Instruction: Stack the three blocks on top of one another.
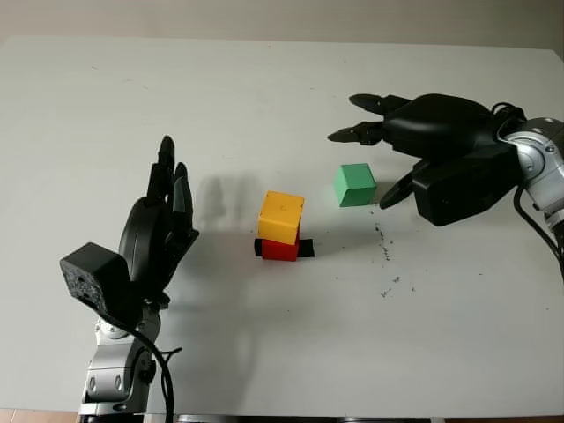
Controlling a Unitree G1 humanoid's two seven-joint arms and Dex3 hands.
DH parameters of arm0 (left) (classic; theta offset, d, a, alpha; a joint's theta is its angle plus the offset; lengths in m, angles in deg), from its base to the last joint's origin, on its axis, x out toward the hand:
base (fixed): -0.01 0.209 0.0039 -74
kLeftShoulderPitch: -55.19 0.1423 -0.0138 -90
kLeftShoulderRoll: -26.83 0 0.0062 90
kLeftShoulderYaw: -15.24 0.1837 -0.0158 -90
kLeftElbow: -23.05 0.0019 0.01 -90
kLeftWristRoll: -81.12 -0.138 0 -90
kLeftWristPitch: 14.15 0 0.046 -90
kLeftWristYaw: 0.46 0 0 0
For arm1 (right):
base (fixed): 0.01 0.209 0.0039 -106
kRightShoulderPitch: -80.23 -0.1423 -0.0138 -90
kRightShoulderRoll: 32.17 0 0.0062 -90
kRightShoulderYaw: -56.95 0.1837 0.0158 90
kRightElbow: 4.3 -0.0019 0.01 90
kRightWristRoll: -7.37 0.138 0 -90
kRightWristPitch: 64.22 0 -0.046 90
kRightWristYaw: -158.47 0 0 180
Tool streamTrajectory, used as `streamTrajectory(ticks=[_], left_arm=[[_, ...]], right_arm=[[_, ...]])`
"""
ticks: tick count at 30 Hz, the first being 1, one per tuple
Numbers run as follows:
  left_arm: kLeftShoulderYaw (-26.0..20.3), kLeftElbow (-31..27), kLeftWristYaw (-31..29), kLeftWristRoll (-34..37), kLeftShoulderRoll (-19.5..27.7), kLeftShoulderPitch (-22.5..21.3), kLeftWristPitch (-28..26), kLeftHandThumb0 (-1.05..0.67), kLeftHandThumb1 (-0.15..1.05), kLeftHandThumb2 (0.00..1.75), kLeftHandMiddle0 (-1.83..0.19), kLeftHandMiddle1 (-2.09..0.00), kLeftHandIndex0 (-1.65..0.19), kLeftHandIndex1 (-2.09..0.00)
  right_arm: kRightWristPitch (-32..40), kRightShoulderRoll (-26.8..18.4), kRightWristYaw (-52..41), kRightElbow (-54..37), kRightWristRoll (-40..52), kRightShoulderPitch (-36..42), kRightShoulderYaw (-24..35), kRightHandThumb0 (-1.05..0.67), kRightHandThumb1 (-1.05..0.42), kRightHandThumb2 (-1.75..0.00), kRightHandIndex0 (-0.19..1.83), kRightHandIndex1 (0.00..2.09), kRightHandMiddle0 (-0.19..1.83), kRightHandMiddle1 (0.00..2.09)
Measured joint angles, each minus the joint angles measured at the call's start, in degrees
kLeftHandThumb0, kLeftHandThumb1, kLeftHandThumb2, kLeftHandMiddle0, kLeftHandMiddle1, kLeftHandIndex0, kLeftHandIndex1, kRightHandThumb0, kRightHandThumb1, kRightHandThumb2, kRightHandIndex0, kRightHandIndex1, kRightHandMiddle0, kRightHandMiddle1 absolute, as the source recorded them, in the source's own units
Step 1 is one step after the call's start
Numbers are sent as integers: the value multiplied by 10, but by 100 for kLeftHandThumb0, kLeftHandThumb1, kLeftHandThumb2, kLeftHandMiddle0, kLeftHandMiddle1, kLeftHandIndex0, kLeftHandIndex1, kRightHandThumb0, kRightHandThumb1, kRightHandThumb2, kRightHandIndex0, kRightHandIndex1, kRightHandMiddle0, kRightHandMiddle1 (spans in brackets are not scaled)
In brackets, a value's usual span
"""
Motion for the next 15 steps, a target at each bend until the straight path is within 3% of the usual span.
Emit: streamTrajectory(ticks=[15], left_arm=[[0,0,-2,0,0,0,0,-78,105,69,15,-5,16,-5]], right_arm=[[1,12,48,30,-6,3,-10,-70,-90,-6,-2,7,39,10]])
